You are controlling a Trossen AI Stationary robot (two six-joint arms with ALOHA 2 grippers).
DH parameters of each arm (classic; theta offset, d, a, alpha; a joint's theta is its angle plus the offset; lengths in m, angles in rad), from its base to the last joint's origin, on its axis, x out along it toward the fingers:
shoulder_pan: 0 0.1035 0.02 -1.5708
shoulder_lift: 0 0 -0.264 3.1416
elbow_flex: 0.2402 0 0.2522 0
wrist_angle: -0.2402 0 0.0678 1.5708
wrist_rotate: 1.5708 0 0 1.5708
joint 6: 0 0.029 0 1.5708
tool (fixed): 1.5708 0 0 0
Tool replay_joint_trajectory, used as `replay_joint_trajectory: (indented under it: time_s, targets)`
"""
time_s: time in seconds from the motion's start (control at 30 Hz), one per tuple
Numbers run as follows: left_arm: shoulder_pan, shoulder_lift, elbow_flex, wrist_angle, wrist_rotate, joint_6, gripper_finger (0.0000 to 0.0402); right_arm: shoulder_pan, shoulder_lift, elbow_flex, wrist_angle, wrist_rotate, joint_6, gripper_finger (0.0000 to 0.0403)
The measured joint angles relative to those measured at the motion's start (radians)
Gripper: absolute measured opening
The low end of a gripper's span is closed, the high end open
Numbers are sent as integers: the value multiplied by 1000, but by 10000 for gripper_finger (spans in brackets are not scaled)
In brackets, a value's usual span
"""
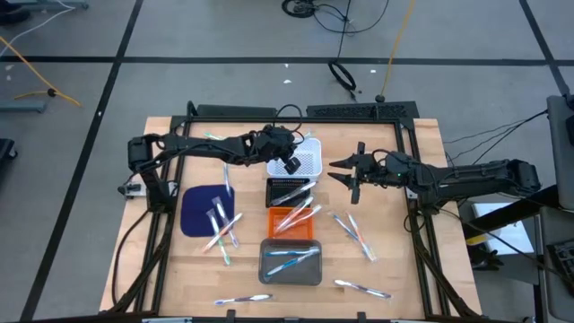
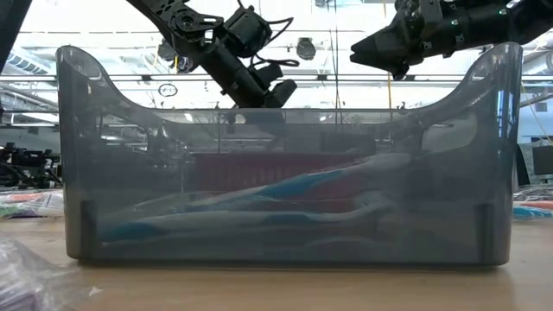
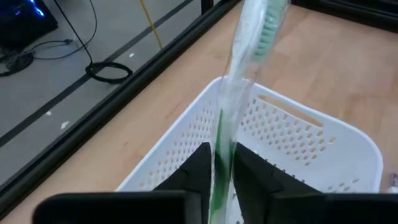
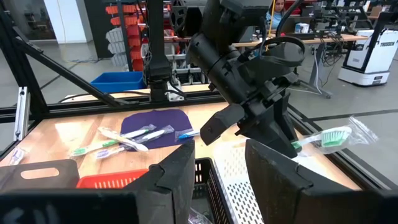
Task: Pick & Place Toothbrushes
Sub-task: Put the bottom right green toothbrush into the white bin, then put the right orange toothbrush into the orange bin
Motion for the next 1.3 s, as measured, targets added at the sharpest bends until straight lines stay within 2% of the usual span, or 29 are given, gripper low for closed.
replay_joint_trajectory:
  time_s: [0.47, 0.77, 0.97, 1.13, 1.3]
  targets:
    - [0, 0, 0, -21, 0, -14, 149, 0, 0, 0, -35, -7, 32, 130]
    - [-9, 0, 0, -21, 28, 23, 159, 30, 0, 0, -283, -182, 172, 130]
    - [-26, -10, 0, -23, 132, 24, 159, 106, -1, 0, -499, -210, 326, 130]
    - [-54, -24, 0, -30, 142, 25, 159, 187, -1, 0, -698, -205, 528, 130]
    - [-84, -37, 0, -25, 143, 38, 159, 260, 0, 0, -798, -184, 692, 130]
